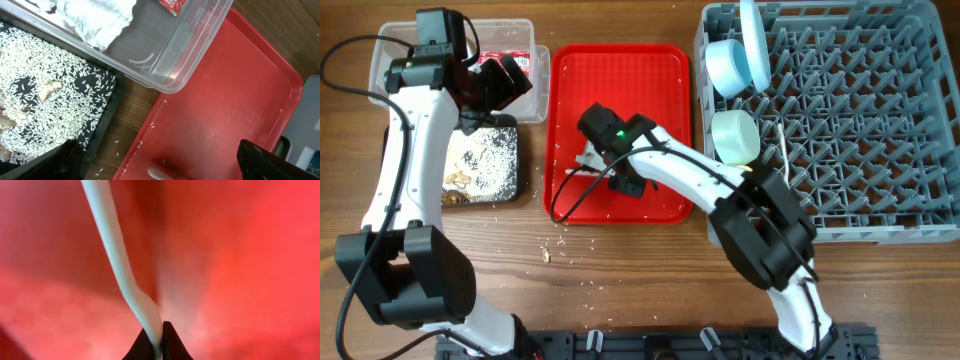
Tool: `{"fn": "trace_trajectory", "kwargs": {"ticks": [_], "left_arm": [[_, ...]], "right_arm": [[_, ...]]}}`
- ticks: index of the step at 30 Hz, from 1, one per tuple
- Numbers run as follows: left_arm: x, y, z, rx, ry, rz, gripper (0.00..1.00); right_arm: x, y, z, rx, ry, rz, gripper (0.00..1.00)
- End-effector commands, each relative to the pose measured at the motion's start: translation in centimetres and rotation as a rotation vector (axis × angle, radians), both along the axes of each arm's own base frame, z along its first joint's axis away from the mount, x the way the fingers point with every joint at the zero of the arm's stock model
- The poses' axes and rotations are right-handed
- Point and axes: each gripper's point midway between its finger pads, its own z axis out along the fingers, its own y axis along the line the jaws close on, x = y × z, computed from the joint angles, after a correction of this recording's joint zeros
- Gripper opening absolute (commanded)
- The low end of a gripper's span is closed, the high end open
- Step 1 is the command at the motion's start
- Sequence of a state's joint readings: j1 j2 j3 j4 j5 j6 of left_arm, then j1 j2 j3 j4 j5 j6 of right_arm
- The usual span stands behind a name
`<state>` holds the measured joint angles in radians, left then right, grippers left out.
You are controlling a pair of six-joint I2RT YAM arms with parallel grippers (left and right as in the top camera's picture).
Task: Sort waste into correct bins and load items into the dishwasher rack
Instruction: 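Carry the white fork to the rack and stand it beside the spoon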
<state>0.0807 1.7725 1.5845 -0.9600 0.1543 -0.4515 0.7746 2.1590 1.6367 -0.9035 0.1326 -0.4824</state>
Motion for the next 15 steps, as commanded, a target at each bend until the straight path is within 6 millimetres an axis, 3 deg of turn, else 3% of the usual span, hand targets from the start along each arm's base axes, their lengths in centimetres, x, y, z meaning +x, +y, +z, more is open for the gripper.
{"fn": "trace_trajectory", "kwargs": {"ticks": [1, 2, 4, 5, 6, 8, 9, 10, 12, 15], "left_arm": [[0.2, 0.2, 0.8, 0.011, -0.022, 0.003, 1.0], [0.2, 0.2, 0.8, 0.011, -0.022, 0.003, 1.0], [0.2, 0.2, 0.8, 0.011, -0.022, 0.003, 1.0], [0.2, 0.2, 0.8, 0.011, -0.022, 0.003, 1.0], [0.2, 0.2, 0.8, 0.011, -0.022, 0.003, 1.0], [0.2, 0.2, 0.8, 0.011, -0.022, 0.003, 1.0], [0.2, 0.2, 0.8, 0.011, -0.022, 0.003, 1.0], [0.2, 0.2, 0.8, 0.011, -0.022, 0.003, 1.0], [0.2, 0.2, 0.8, 0.011, -0.022, 0.003, 1.0], [0.2, 0.2, 0.8, 0.011, -0.022, 0.003, 1.0]], "right_arm": [[3.5, -1.3, 10.0, 0.205, -0.171, -0.183, 0.04], [4.3, -2.5, 12.6, 0.263, -0.204, -0.247, 0.04], [6.0, -7.6, 18.7, 0.407, -0.285, -0.527, 0.04], [6.3, -10.5, 20.3, 0.453, -0.296, -0.688, 0.04], [6.1, -14.9, 21.5, 0.48, -0.291, -0.904, 0.04], [4.7, -20.9, 21.1, 0.442, -0.254, -1.202, 0.04], [2.7, -25.7, 19.7, 0.35, -0.207, -1.445, 0.04], [1.2, -27.9, 18.4, 0.281, -0.173, -1.544, 0.04], [-0.7, -30.0, 16.0, 0.202, -0.109, -1.633, 0.04], [-3.1, -29.8, 11.5, 0.136, 0.002, -1.689, 0.04]]}}
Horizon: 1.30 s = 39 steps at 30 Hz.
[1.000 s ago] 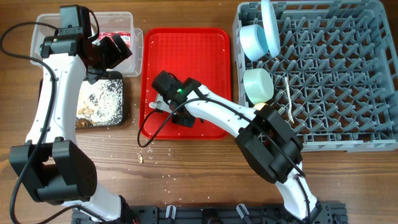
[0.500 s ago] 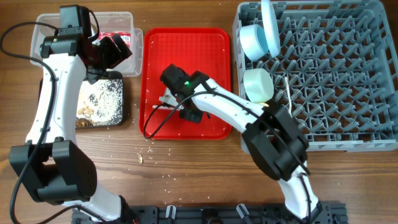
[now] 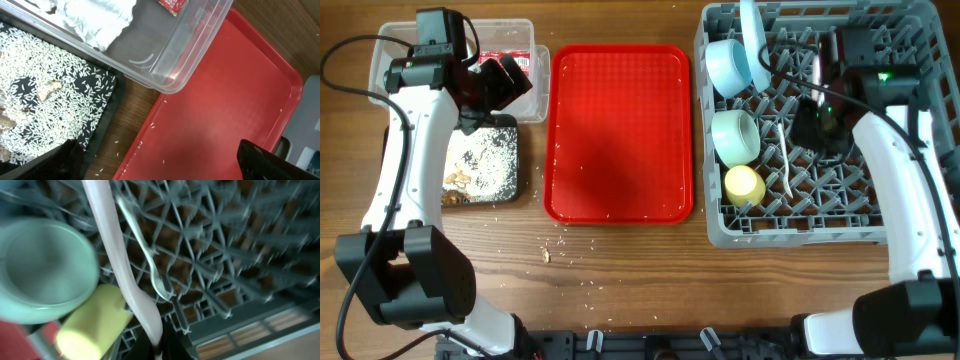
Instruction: Sort waste into correct bins and load items into the dishwasher rack
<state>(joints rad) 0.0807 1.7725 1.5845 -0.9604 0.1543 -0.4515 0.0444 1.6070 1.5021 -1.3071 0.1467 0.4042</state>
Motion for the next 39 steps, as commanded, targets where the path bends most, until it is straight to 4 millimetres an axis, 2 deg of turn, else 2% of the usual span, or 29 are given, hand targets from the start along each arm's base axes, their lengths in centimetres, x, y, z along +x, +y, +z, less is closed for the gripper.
{"fn": "trace_trajectory", "kwargs": {"ticks": [1, 3, 6, 7, 9, 11, 13, 15, 16, 17, 19, 23, 25, 27, 30, 33, 36, 38, 39], "left_arm": [[0.2, 0.2, 0.8, 0.011, -0.023, 0.003, 1.0], [0.2, 0.2, 0.8, 0.011, -0.023, 0.003, 1.0], [0.2, 0.2, 0.8, 0.011, -0.023, 0.003, 1.0], [0.2, 0.2, 0.8, 0.011, -0.023, 0.003, 1.0], [0.2, 0.2, 0.8, 0.011, -0.023, 0.003, 1.0], [0.2, 0.2, 0.8, 0.011, -0.023, 0.003, 1.0], [0.2, 0.2, 0.8, 0.011, -0.023, 0.003, 1.0], [0.2, 0.2, 0.8, 0.011, -0.023, 0.003, 1.0], [0.2, 0.2, 0.8, 0.011, -0.023, 0.003, 1.0], [0.2, 0.2, 0.8, 0.011, -0.022, 0.003, 1.0], [0.2, 0.2, 0.8, 0.011, -0.023, 0.003, 1.0], [0.2, 0.2, 0.8, 0.011, -0.023, 0.003, 1.0], [0.2, 0.2, 0.8, 0.011, -0.023, 0.003, 1.0], [0.2, 0.2, 0.8, 0.011, -0.023, 0.003, 1.0], [0.2, 0.2, 0.8, 0.011, -0.023, 0.003, 1.0], [0.2, 0.2, 0.8, 0.011, -0.023, 0.003, 1.0], [0.2, 0.2, 0.8, 0.011, -0.023, 0.003, 1.0], [0.2, 0.2, 0.8, 0.011, -0.023, 0.003, 1.0], [0.2, 0.2, 0.8, 0.011, -0.023, 0.003, 1.0]], "right_arm": [[-2.1, 0.9, -4.3, 0.042, 0.099, -0.081, 0.04], [-2.6, 0.9, -5.9, 0.046, 0.117, -0.078, 0.06], [-2.7, 0.9, -6.2, 0.041, 0.125, -0.031, 0.48], [-2.4, 0.9, -6.1, 0.038, 0.12, 0.006, 0.58], [-1.7, 1.0, -5.3, 0.037, 0.092, 0.027, 0.6], [-0.4, 1.5, -2.9, 0.059, 0.013, 0.073, 0.6], [0.0, 3.6, 0.0, 0.119, -0.078, 0.213, 0.6], [-0.2, 5.1, 2.6, 0.135, -0.168, 0.276, 0.6], [-0.4, 6.2, 4.1, 0.164, -0.222, 0.291, 0.72], [-0.5, 7.0, 5.2, 0.194, -0.271, 0.27, 1.0], [-1.0, 6.9, 6.8, 0.19, -0.326, 0.269, 1.0], [-1.3, 6.3, 7.1, 0.156, -0.334, 0.279, 1.0], [-0.1, 6.1, 7.8, 0.109, -0.389, 0.331, 1.0], [1.9, 6.9, 9.3, 0.09, -0.489, 0.444, 1.0], [5.2, 7.8, 12.6, 0.051, -0.68, 0.549, 1.0], [6.9, 7.4, 15.1, -0.062, -0.828, 0.653, 1.0], [6.5, 5.1, 15.9, -0.089, -0.966, 0.61, 1.0], [5.3, 4.3, 15.2, -0.087, -1.043, 0.605, 1.0], [4.3, 3.7, 14.2, -0.102, -1.076, 0.594, 1.0]]}}
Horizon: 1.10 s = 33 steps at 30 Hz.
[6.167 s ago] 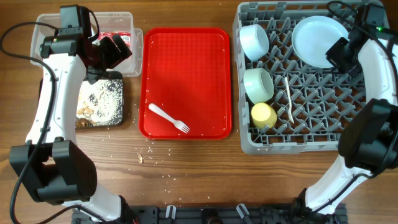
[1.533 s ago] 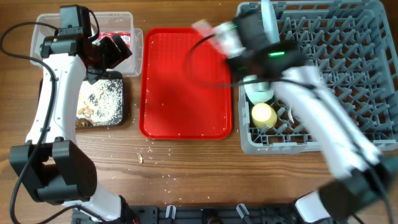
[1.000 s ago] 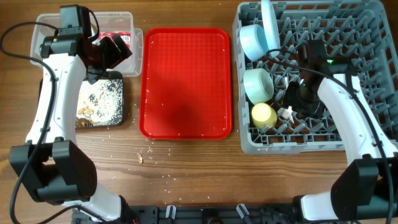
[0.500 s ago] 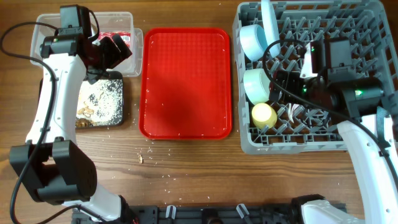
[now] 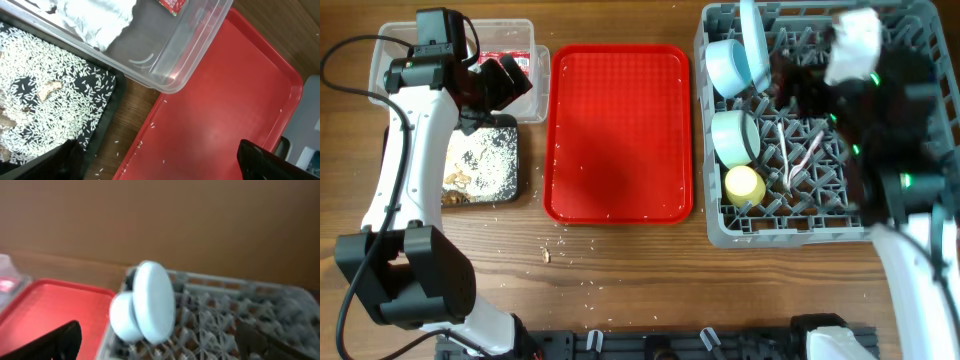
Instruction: Sort waste into correct bins and load items into the dishwasher rack
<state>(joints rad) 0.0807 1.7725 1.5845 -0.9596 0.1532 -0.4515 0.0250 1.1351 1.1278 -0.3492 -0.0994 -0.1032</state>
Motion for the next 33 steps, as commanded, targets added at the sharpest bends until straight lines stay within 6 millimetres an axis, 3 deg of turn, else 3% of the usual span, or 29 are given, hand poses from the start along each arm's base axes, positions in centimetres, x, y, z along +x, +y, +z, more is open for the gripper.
{"fn": "trace_trajectory", "kwargs": {"ticks": [1, 3, 7, 10, 15, 21, 33], "left_arm": [[0.2, 0.2, 0.8, 0.01, -0.022, 0.003, 1.0], [0.2, 0.2, 0.8, 0.01, -0.022, 0.003, 1.0], [0.2, 0.2, 0.8, 0.01, -0.022, 0.003, 1.0], [0.2, 0.2, 0.8, 0.01, -0.022, 0.003, 1.0], [0.2, 0.2, 0.8, 0.01, -0.022, 0.003, 1.0], [0.2, 0.2, 0.8, 0.01, -0.022, 0.003, 1.0], [0.2, 0.2, 0.8, 0.01, -0.022, 0.003, 1.0]], "right_arm": [[-3.3, -0.3, -2.2, -0.004, -0.085, 0.035, 1.0], [-6.2, -0.4, -4.1, -0.007, -0.163, 0.022, 1.0], [-9.4, -0.6, -8.2, 0.012, -0.303, 0.008, 1.0], [-11.2, -0.5, -11.5, 0.102, -0.332, -0.008, 1.0], [-12.7, -0.1, -14.8, 0.116, -0.344, 0.01, 1.0], [-13.9, 0.5, -14.6, 0.122, -0.359, 0.043, 1.0], [-13.9, 0.6, -14.9, 0.123, -0.347, 0.042, 1.0]]}}
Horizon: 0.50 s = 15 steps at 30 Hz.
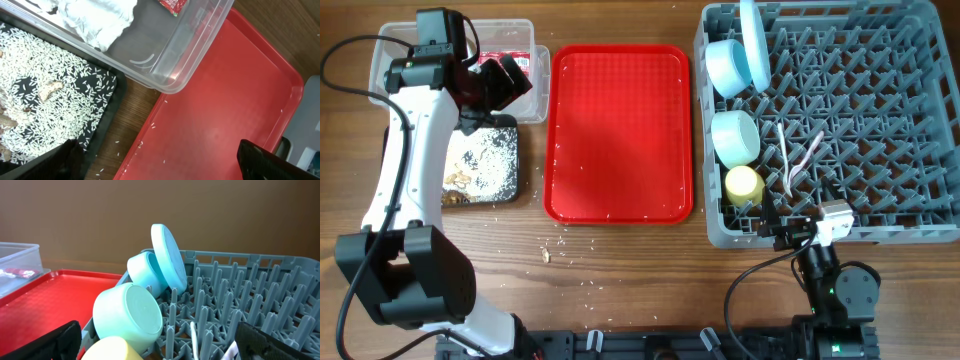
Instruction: Sort waste into correct bins and load items into the dishwasher rack
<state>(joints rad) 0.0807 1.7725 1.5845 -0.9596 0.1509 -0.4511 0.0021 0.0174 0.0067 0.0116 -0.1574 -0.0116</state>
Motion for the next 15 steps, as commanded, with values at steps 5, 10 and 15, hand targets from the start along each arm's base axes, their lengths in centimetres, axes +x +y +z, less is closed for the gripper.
{"fn": "trace_trajectory", "kwargs": {"ticks": [5, 10, 15], "left_arm": [[0.2, 0.2, 0.8, 0.008, -0.022, 0.002, 1.0], [0.0, 0.4, 0.7, 0.023, -0.013, 0.009, 1.0], [1.8, 0.8, 5.5, 0.105, -0.321, -0.003, 1.0]], "right_arm": [[-0.1, 0.5, 0.1, 0.014, -0.005, 0.026, 1.0], [-0.1, 0.5, 0.1, 0.014, -0.005, 0.026, 1.0], [-0.1, 0.5, 0.1, 0.013, -0.005, 0.026, 1.0]]}}
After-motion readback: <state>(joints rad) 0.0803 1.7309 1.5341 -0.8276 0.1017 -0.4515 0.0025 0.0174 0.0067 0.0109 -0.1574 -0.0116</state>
